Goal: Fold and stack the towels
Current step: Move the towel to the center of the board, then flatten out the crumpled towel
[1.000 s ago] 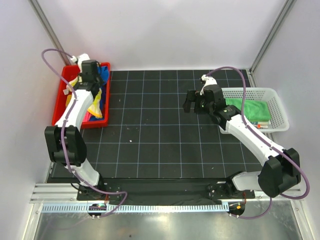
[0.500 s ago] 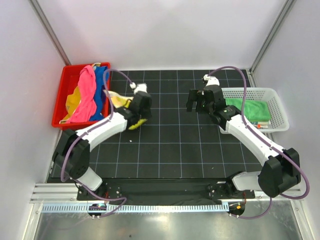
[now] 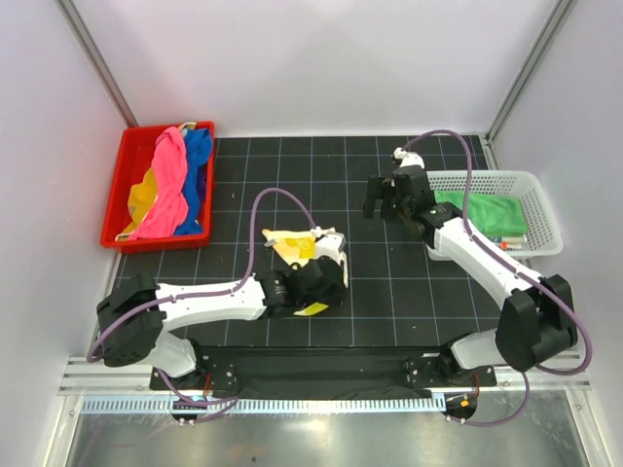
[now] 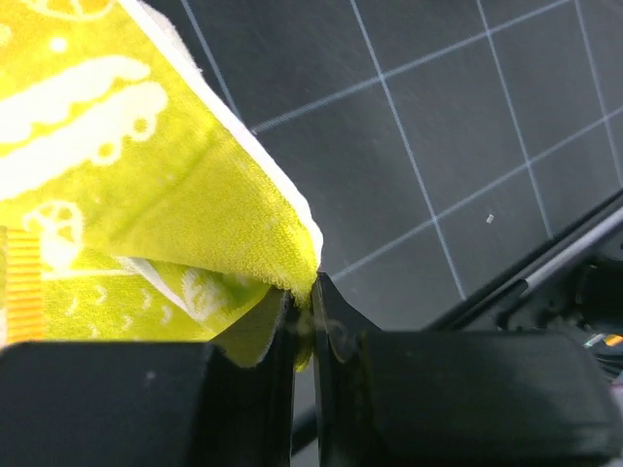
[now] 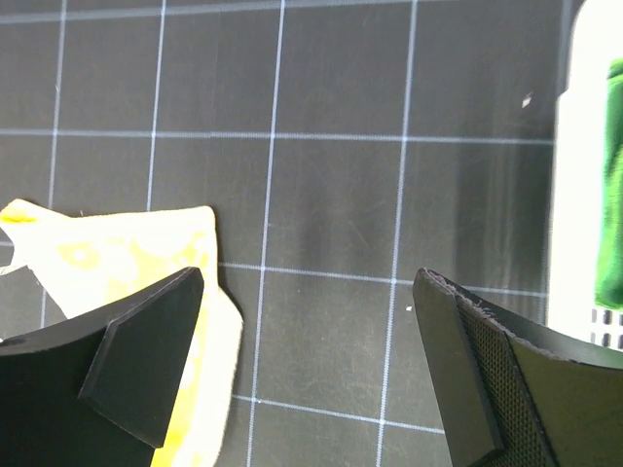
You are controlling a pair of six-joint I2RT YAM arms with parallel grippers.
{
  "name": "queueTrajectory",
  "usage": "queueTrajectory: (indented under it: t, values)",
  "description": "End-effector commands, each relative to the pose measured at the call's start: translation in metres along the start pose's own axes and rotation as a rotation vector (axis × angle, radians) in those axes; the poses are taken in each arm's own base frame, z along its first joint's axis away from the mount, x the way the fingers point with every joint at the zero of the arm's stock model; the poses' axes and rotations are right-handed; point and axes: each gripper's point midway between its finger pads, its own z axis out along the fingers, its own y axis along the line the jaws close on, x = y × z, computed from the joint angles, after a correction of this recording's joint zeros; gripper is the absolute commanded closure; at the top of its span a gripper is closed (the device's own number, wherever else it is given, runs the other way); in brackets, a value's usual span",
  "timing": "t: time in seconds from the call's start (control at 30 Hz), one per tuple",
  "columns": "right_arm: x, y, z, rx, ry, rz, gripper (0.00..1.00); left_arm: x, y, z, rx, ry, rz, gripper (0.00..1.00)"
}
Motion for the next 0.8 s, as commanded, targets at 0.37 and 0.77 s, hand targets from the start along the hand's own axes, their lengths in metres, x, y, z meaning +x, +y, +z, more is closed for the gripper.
queueTrajectory:
  t: [0.37,0.77]
  values:
    - [0.057,0.064,0.065,-0.112,0.179,-0.058,0.23,-0.080,0.093,-0.025,-0.235,-0.201,-0.209,0.49]
    - [0.097,0.099,0.114,-0.077,0.249,-0.126,0.30,-0.084,0.129,-0.018,-0.237,-0.192,-0.280,0.50]
